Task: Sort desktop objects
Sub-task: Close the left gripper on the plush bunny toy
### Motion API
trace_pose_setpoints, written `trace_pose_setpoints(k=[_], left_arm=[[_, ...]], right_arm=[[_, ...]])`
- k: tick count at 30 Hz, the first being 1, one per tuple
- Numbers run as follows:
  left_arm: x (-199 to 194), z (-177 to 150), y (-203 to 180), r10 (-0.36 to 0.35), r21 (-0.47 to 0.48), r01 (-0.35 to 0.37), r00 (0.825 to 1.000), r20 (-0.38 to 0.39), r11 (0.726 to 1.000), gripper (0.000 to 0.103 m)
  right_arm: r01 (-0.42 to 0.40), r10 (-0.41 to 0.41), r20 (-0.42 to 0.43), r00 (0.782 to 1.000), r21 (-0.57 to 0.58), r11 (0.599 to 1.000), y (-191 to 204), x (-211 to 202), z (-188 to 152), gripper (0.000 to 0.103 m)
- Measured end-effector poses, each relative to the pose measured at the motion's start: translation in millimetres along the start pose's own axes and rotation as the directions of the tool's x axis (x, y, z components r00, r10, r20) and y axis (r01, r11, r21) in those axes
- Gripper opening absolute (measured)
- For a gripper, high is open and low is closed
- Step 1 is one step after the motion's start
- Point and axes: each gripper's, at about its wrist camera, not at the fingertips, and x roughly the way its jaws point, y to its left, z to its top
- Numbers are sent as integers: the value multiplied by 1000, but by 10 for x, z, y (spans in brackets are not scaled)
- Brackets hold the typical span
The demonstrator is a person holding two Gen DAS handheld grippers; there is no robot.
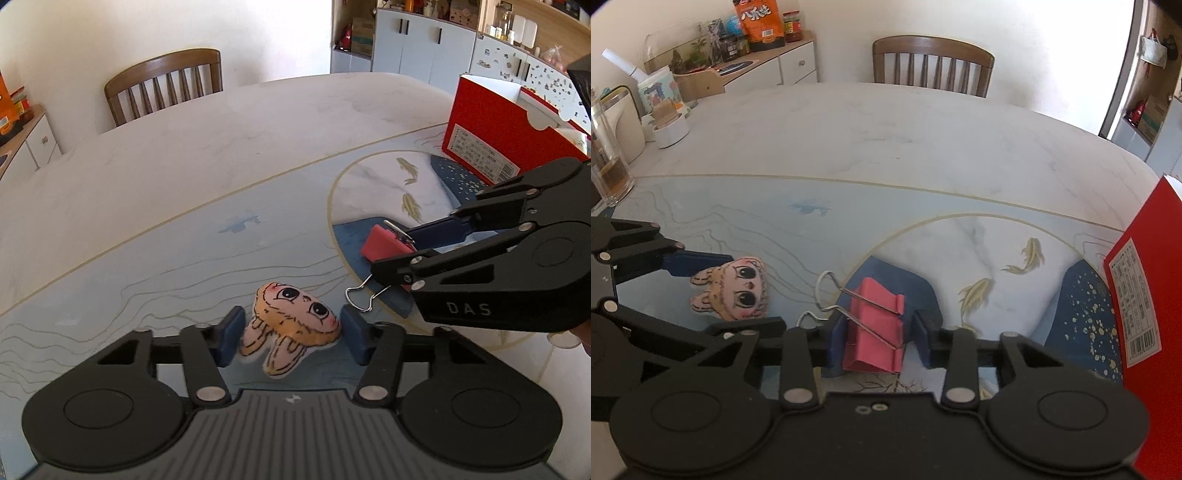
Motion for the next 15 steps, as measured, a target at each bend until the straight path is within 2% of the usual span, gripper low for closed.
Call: trace_pose_setpoints(k=[15], left_arm=[[-114,-35,-99,-7,-9,7,1000,-9,1000,51]], right_arm=[[24,-24,-6,1000,16,1000,-4,-129,-47,31]])
